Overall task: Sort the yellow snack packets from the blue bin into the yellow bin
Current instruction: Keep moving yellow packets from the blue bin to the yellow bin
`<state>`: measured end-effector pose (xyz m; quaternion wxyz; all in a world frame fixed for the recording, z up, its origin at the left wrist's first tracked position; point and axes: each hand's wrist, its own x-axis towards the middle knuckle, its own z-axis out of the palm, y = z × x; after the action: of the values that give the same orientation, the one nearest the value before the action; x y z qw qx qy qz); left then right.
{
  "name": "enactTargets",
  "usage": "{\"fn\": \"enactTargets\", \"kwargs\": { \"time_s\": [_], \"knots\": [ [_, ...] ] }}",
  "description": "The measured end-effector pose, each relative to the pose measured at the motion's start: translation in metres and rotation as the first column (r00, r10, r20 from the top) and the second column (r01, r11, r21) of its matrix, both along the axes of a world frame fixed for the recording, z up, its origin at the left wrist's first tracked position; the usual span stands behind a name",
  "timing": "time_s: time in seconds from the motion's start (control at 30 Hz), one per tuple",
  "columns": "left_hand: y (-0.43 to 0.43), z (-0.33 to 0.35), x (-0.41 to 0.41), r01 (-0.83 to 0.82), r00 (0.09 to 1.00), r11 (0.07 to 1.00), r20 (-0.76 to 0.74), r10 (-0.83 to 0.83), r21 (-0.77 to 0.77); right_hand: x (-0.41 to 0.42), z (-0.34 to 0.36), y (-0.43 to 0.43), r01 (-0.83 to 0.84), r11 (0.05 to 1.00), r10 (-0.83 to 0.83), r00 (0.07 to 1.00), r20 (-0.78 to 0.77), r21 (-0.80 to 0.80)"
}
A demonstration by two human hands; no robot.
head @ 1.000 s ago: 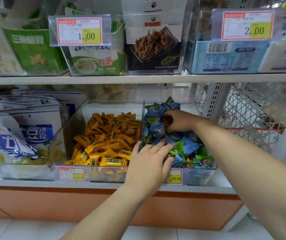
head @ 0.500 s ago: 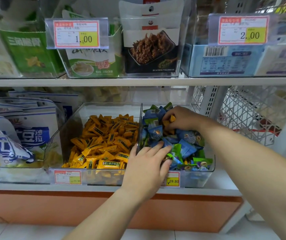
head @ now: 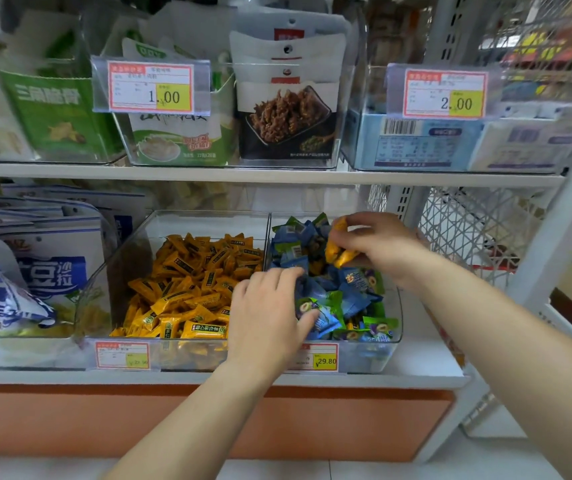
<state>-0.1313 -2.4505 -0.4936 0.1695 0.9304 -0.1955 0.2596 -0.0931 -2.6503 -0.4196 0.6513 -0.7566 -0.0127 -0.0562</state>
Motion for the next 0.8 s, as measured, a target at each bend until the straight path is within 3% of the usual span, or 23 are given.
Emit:
{"fn": "enactTargets", "kwargs": {
  "time_s": [0.13, 0.23, 0.33, 0.4, 0.47, 0.57, 0.67, 0.8],
  "knots": [
    [0.004, 0.003, 0.005, -0.036, 0.997, 0.998, 0.069, 0.033, 0.043, -0.018, -0.013, 0.017, -0.018, 0.999, 0.015, 0.997, -0.070, -0.038],
    [0.006, 0.005, 0.007, -0.028, 0.998, 0.995, 0.054, 0.023, 0.093, -0.025, -0.018, 0.022, 0.064, 0.988, -0.072, 0.996, -0.051, -0.144],
    [0.009, 0.008, 0.007, 0.035, 0.997, 0.996, -0.073, -0.041, -0.081, -0.030, -0.018, 0.026, 0.107, 0.985, -0.114, 0.992, -0.052, -0.135],
    [0.013, 0.014, 0.005, 0.052, 0.987, 0.935, -0.123, -0.101, -0.350, -0.033, -0.016, 0.031, 0.081, 0.996, -0.085, 0.993, -0.077, -0.049],
    [0.016, 0.020, 0.000, 0.107, 0.968, 0.859, -0.145, -0.205, -0.501, -0.035, -0.013, 0.041, 0.018, 0.999, -0.013, 0.994, -0.108, 0.045],
    [0.017, 0.026, -0.011, 0.213, 0.910, 0.832, -0.205, -0.359, -0.512, -0.037, -0.011, 0.060, -0.045, 0.996, 0.054, 0.992, -0.115, 0.080],
    [0.022, 0.027, -0.012, 0.187, 0.945, 0.833, -0.136, -0.296, -0.520, -0.038, -0.009, 0.074, -0.035, 0.998, 0.042, 0.991, -0.124, 0.059],
    [0.034, 0.030, -0.011, 0.157, 0.972, 0.861, -0.080, -0.222, -0.484, -0.042, -0.006, 0.081, -0.177, 0.980, 0.192, 0.961, -0.201, 0.093]
  ]
}}
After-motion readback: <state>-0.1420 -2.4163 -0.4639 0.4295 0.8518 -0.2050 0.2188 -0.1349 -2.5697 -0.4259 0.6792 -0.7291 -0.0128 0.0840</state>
